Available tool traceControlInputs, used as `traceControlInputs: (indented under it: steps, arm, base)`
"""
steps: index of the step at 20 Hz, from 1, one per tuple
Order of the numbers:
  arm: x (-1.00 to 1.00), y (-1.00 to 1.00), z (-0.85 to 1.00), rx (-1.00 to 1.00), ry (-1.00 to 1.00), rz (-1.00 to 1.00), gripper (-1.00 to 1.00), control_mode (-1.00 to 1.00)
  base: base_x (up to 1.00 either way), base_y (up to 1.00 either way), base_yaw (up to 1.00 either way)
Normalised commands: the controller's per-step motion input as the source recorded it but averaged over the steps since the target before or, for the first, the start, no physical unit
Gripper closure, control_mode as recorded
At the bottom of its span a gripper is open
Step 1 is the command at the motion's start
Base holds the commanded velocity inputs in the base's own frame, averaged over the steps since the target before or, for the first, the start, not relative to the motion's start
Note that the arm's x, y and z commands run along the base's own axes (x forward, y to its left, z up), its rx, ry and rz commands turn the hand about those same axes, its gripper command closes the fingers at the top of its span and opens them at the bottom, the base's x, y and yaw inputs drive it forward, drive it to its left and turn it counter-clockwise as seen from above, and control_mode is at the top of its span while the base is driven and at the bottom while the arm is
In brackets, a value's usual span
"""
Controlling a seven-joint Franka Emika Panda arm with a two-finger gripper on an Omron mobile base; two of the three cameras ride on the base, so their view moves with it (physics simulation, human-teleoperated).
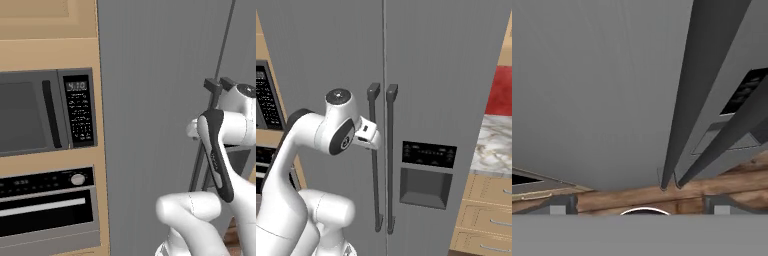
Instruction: Take the lemon wedge from the fridge and place it on the plate with fish on the dining counter.
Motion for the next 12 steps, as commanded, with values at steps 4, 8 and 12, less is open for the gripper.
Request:
traceControlInputs:
  steps: [4, 8, 12]
  arm:
    - [0.0, 0.0, 0.0, 0.0, 0.0, 0.0, -1.0, -1.0]
    - [-0.14, 0.0, -0.03, 0.0, 0.0, 0.0, -1.0, -1.0]
    - [0.0, 0.0, 0.0, 0.0, 0.0, 0.0, -1.0, 1.0]
  base:
    - [0.0, 0.0, 0.0]
    - [0.0, 0.0, 0.0]
    - [-0.92, -0.05, 0.0]
